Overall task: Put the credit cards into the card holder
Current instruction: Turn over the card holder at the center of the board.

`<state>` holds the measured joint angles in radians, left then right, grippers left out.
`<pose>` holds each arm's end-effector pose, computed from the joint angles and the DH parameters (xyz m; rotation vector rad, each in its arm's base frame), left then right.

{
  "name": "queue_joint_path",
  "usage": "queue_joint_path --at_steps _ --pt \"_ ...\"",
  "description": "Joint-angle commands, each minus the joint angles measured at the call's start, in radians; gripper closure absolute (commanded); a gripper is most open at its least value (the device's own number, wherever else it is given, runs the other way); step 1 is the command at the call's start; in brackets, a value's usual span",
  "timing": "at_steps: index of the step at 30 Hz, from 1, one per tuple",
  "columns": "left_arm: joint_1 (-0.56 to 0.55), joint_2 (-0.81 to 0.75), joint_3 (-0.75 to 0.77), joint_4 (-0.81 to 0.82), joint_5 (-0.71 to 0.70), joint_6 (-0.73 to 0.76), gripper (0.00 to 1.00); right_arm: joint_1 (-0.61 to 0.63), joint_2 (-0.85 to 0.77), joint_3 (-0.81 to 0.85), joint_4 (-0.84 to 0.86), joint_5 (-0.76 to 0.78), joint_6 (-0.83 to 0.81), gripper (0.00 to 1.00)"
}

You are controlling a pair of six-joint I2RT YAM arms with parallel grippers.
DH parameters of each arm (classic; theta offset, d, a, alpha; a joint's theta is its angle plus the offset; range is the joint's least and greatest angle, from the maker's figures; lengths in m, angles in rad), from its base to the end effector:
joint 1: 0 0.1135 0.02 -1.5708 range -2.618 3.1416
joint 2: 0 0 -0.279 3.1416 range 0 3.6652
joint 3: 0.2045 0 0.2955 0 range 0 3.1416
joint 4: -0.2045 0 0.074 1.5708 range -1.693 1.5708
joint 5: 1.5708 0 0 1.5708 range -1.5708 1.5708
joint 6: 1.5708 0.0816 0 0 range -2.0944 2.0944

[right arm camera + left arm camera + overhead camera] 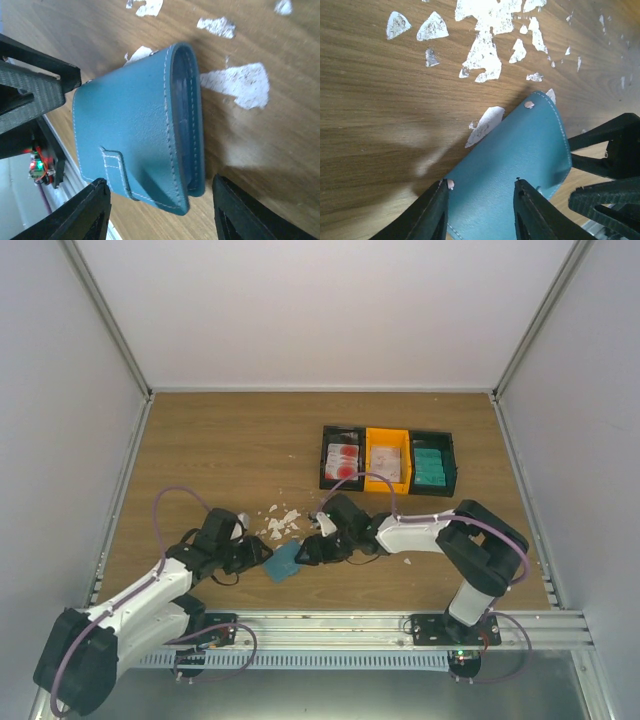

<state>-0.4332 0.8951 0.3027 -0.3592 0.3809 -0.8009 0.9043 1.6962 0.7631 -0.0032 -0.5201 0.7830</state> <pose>0.1742 -0.1140 0.0975 -0.3302 2.6874 -0.9252 0.1914 0.3090 0.0769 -0.4216 2.8317 1.2040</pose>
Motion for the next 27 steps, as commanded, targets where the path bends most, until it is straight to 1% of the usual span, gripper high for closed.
queue_joint_path --at_steps 1,4,8,10,14,19,21,24,25,27 --pt "-0.035 0.023 -0.017 0.035 -0.063 -0.006 0.64 0.010 0.040 -0.051 0.108 -0.103 0.071 0.44" --pt "-0.053 0.053 -0.019 0.021 -0.087 -0.005 0.70 0.001 0.067 -0.065 0.204 -0.133 0.098 0.46" --pt "-0.072 0.100 -0.017 0.017 -0.104 -0.002 0.77 -0.018 0.086 -0.083 0.319 -0.150 0.127 0.51" --pt "-0.077 0.118 -0.015 0.021 -0.109 0.000 0.79 -0.032 0.086 -0.096 0.363 -0.136 0.147 0.54" --pt "-0.083 0.130 -0.014 0.039 -0.108 -0.001 0.81 -0.060 0.099 -0.130 0.522 -0.169 0.197 0.61" --pt "-0.085 0.127 -0.023 0.073 -0.074 0.005 0.81 -0.062 0.135 -0.113 0.616 -0.224 0.236 0.66" --pt "-0.085 0.127 -0.026 0.085 -0.065 0.009 0.81 -0.061 0.143 -0.107 0.642 -0.232 0.245 0.72" --pt "-0.085 0.123 -0.024 0.104 -0.058 0.009 0.81 -0.057 0.139 -0.093 0.641 -0.216 0.245 0.86" --pt "-0.085 0.121 -0.022 0.107 -0.058 0.010 0.81 -0.056 0.128 -0.087 0.613 -0.196 0.232 0.90" --pt "-0.085 0.112 -0.012 0.110 -0.059 0.008 0.80 -0.056 0.093 -0.060 0.504 -0.138 0.179 0.97"
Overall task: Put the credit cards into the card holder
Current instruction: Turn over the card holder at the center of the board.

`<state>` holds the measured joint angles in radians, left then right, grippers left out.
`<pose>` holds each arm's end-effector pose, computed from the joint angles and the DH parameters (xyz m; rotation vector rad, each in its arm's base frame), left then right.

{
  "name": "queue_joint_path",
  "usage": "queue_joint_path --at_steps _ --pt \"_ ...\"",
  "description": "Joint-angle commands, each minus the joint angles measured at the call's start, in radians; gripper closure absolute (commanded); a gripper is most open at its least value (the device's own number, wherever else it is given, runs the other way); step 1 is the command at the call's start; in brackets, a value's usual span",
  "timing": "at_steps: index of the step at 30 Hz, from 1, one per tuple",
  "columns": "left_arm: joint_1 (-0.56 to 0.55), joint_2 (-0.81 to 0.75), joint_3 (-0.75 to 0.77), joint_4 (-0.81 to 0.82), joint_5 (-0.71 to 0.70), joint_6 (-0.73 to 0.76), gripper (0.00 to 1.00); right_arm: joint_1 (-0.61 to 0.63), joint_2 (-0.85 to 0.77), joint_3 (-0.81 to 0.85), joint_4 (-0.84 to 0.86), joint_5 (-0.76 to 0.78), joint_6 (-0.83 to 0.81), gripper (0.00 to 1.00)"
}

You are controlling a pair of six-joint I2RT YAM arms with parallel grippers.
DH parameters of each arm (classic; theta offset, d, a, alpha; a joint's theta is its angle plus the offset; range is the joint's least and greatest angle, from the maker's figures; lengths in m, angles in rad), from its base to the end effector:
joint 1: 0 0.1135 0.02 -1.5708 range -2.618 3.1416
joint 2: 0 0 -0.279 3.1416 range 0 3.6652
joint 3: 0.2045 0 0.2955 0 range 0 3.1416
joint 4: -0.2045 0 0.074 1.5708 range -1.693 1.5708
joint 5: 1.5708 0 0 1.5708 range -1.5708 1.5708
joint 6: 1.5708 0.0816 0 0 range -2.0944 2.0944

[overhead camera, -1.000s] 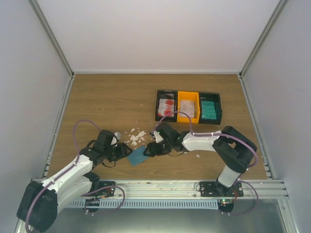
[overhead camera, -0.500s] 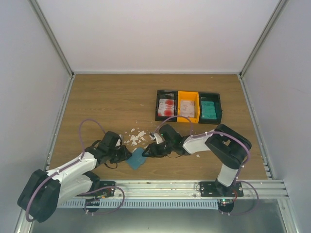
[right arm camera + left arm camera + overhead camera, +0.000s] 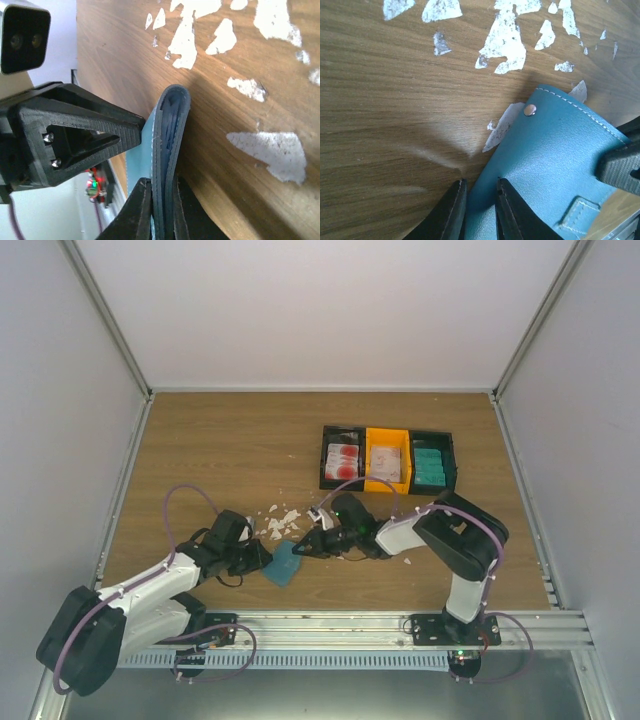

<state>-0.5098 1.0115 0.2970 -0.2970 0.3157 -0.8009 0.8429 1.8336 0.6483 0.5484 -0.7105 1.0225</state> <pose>0.1712 -0.1247 0.0773 -0.2762 2.7564 -0.8336 0.2038 0.3087 0.0566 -0.2537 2.6604 1.6442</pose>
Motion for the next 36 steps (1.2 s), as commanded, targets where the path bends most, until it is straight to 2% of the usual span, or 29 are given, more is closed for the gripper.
queue_joint_path --at_steps 1,5,7,10,13,19,23,26,29,33,36 --pt "-0.008 -0.013 0.002 0.046 0.005 0.008 0.78 0.005 -0.066 0.073 -0.135 0.111 -0.101 0.99" --pt "-0.009 -0.067 0.053 0.045 0.005 0.047 0.53 0.009 -0.229 0.152 -0.537 0.351 -0.284 0.99" --pt "-0.009 -0.086 0.087 0.032 -0.004 0.065 0.45 0.016 -0.311 0.173 -0.714 0.507 -0.365 1.00" --pt "-0.009 -0.101 0.143 0.013 -0.010 0.088 0.40 0.016 -0.422 0.184 -0.914 0.678 -0.419 0.99" --pt "-0.008 -0.114 0.200 -0.005 -0.009 0.104 0.37 0.018 -0.497 0.221 -1.109 0.833 -0.387 1.00" --pt "-0.009 -0.151 0.252 -0.017 -0.014 0.115 0.35 0.098 -0.595 0.212 -1.404 1.056 -0.190 1.00" --pt "-0.009 -0.166 0.245 -0.008 -0.015 0.117 0.35 0.145 -0.570 0.249 -1.614 1.170 -0.081 0.99" --pt "-0.008 -0.163 0.255 -0.020 -0.026 0.125 0.35 0.166 -0.461 0.319 -1.690 1.226 -0.055 1.00" --pt "-0.008 -0.169 0.267 -0.033 -0.044 0.132 0.34 0.195 -0.337 0.390 -1.682 1.228 -0.066 1.00" --pt "-0.007 -0.168 0.284 -0.048 -0.080 0.134 0.31 0.233 -0.257 0.459 -1.485 1.086 -0.165 0.98" --pt "-0.006 -0.155 0.310 -0.064 -0.105 0.141 0.28 0.239 -0.248 0.477 -1.317 0.940 -0.212 0.90"
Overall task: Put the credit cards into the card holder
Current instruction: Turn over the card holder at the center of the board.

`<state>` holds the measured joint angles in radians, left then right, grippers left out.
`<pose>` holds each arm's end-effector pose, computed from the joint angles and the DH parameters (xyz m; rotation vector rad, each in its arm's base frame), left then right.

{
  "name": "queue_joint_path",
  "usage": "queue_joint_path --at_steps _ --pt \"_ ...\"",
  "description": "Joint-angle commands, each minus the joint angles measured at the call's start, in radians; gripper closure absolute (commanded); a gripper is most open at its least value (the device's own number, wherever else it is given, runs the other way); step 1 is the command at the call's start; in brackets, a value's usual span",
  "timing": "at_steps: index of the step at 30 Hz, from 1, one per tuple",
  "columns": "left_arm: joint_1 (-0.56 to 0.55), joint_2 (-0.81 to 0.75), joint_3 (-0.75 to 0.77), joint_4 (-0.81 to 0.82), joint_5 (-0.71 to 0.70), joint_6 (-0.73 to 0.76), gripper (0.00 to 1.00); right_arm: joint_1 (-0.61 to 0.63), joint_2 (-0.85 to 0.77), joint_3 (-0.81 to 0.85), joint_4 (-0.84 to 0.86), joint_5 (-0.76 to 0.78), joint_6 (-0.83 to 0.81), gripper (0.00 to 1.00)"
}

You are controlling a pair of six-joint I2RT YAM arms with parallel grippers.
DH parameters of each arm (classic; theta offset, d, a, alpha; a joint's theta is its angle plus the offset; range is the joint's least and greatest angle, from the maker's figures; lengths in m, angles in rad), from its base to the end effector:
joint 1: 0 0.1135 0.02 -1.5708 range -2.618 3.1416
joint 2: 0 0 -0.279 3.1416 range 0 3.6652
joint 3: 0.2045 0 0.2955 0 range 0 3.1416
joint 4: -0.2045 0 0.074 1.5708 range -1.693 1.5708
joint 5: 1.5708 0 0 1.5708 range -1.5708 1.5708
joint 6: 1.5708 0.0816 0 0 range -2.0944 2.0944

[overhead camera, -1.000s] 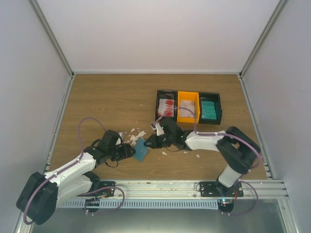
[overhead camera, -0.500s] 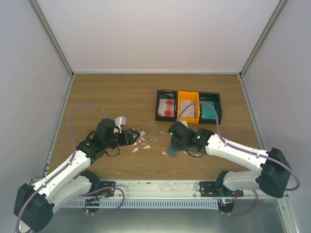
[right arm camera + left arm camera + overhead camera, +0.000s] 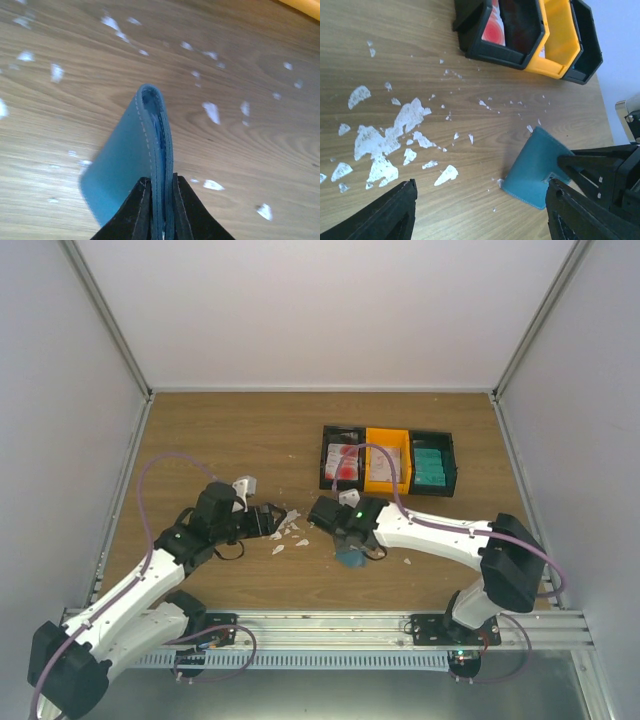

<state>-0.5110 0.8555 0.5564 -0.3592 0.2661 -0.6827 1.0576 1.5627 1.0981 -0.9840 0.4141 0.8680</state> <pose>0.2093 -0.1420 0.2028 -0.0481 2.3733 -0.9156 0.1864 0.2639 0.1689 -0.2232 2.7179 -0.1903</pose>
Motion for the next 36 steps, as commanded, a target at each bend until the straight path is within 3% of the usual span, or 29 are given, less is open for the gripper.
queue_joint_path --at_steps 1,3,8,13,16,20,27,31,36 --pt "-0.004 0.007 0.059 -0.008 -0.067 0.024 0.26 0.024 0.022 0.029 0.266 -0.231 -0.066 0.85" --pt "-0.001 0.025 0.078 -0.012 -0.084 0.030 0.24 0.024 0.023 0.026 0.348 -0.305 -0.075 0.78" --pt "0.006 0.083 0.123 -0.015 -0.084 0.047 0.23 0.015 0.026 0.005 0.471 -0.408 -0.103 0.85" --pt "0.009 0.110 0.128 -0.023 -0.084 0.058 0.23 -0.003 0.040 -0.017 0.572 -0.510 -0.126 0.82" --pt "0.012 0.119 0.119 -0.025 -0.085 0.059 0.23 -0.011 0.052 -0.023 0.620 -0.540 -0.141 0.93" --pt "0.023 0.127 0.120 -0.027 -0.072 0.052 0.23 -0.016 0.042 -0.022 0.613 -0.431 -0.254 0.99" --pt "0.082 0.110 0.221 -0.101 -0.104 0.072 0.22 -0.059 -0.042 -0.087 0.769 -0.087 -0.729 1.00" --pt "0.149 0.085 0.256 -0.126 -0.096 0.078 0.20 -0.074 -0.069 -0.162 0.910 -0.075 -0.941 1.00" --pt "0.223 0.060 0.260 -0.128 -0.024 0.094 0.18 -0.038 -0.033 -0.232 0.955 -0.124 -1.011 1.00"
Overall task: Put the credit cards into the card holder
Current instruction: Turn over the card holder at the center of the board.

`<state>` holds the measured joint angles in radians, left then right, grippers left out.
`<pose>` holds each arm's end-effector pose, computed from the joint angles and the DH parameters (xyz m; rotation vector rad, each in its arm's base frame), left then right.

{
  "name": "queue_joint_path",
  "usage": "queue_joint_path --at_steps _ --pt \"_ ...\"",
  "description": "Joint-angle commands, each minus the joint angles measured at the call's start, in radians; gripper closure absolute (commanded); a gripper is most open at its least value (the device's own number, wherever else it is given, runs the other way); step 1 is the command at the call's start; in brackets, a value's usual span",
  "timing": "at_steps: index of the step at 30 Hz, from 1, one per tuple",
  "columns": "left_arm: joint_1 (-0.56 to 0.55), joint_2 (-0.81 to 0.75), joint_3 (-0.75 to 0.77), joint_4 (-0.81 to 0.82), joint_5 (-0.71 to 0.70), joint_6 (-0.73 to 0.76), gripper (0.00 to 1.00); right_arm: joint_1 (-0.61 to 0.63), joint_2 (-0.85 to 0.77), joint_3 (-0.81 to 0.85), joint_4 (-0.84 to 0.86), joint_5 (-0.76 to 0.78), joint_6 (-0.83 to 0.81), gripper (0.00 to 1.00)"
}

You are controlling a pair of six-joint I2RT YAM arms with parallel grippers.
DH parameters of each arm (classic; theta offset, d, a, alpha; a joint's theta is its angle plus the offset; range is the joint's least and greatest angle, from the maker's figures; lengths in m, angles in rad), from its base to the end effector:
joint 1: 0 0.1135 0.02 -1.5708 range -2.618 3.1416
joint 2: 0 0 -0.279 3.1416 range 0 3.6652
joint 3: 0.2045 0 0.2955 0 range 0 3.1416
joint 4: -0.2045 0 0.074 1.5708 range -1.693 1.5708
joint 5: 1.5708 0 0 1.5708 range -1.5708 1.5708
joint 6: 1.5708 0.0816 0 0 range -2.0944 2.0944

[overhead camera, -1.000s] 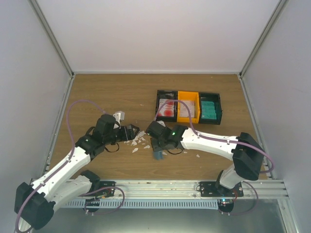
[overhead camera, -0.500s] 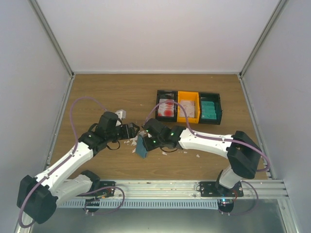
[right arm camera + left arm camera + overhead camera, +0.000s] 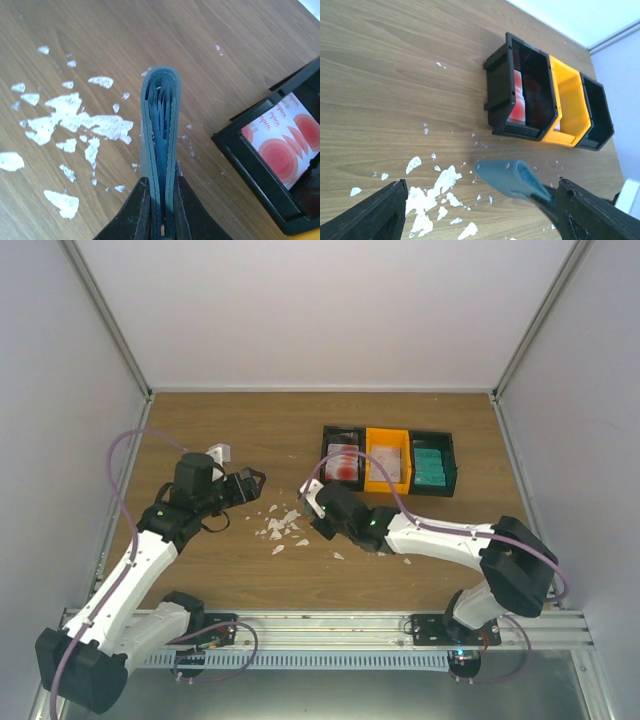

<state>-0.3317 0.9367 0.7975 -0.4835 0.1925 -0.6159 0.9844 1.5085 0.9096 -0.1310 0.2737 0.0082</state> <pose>0.2547 -0.1042 0.2677 -0.2108 2.2703 -0.7287 0.2337 0.3119 0.1767 -0.9419 2.0724 0.2086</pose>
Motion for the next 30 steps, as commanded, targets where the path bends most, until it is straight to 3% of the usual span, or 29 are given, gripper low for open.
queue_joint_path --at_steps 1,6,9,13,18,23,26,30 --pt "0.049 -0.021 0.019 -0.004 0.060 0.032 0.18 0.059 0.036 -0.047 0.093 0.039 -0.158 1.00" --pt "0.066 -0.016 0.021 -0.006 0.091 0.057 0.18 0.159 0.070 -0.046 0.044 0.082 -0.139 0.92" --pt "0.075 -0.021 0.030 -0.020 0.087 0.075 0.15 0.195 0.047 -0.042 -0.007 0.083 -0.086 0.72" --pt "0.081 -0.028 0.040 -0.031 0.094 0.107 0.01 0.197 -0.020 -0.035 -0.079 0.000 -0.011 0.46" --pt "0.080 -0.034 0.004 -0.007 0.149 0.131 0.01 0.191 -0.106 -0.035 -0.089 -0.123 0.101 0.36" --pt "0.080 -0.027 -0.067 0.035 0.242 0.145 0.01 0.147 -0.162 -0.047 -0.094 -0.137 0.286 0.23" --pt "0.075 -0.015 -0.130 0.088 0.318 0.124 0.03 0.080 -0.131 -0.035 -0.159 -0.168 0.466 0.24" --pt "0.051 0.017 -0.216 0.156 0.382 0.056 0.16 0.034 -0.015 0.013 -0.290 -0.241 0.644 0.37"
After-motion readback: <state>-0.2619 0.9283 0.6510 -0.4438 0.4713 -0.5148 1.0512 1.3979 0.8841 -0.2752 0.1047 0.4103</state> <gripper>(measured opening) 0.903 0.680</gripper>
